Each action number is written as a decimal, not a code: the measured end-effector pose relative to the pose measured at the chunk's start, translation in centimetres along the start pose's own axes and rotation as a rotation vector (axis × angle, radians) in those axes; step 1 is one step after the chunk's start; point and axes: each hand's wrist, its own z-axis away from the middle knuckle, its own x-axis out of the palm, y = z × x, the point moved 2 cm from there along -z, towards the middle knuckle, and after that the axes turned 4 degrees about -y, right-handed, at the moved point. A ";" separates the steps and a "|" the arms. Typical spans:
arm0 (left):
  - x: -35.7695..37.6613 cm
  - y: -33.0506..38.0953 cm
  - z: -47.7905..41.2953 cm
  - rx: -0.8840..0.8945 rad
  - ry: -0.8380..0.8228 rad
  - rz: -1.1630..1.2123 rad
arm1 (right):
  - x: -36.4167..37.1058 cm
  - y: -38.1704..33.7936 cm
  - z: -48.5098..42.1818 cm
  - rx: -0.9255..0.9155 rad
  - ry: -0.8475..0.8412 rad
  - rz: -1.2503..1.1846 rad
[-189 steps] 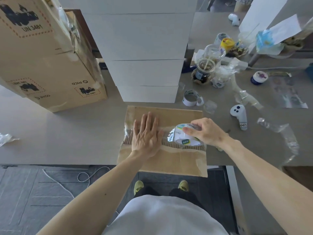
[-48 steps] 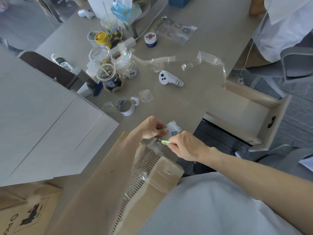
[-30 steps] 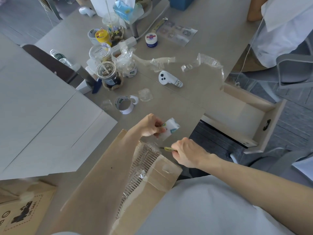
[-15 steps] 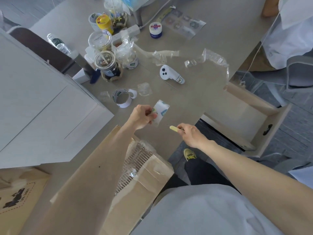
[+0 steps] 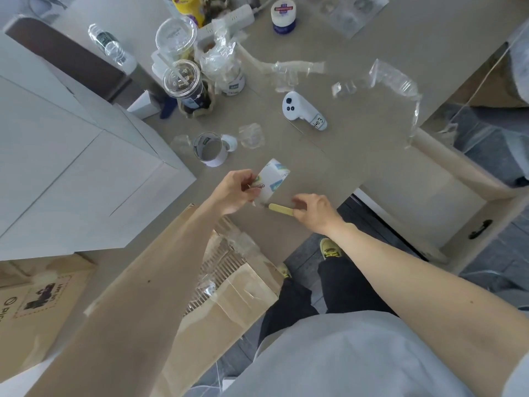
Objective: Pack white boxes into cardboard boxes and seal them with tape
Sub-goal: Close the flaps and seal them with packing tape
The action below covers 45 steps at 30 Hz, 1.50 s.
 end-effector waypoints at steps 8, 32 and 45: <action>2.6 3.4 -0.6 0.036 -0.182 0.092 | -7.5 0.0 -0.2 -0.229 -0.151 -0.054; 6.2 5.7 -7.5 -0.256 0.062 -0.115 | -13.1 1.1 -3.3 -0.272 0.024 0.764; 6.2 4.8 -7.1 -0.503 0.189 -0.291 | -12.6 1.4 -3.6 -0.288 -0.078 0.667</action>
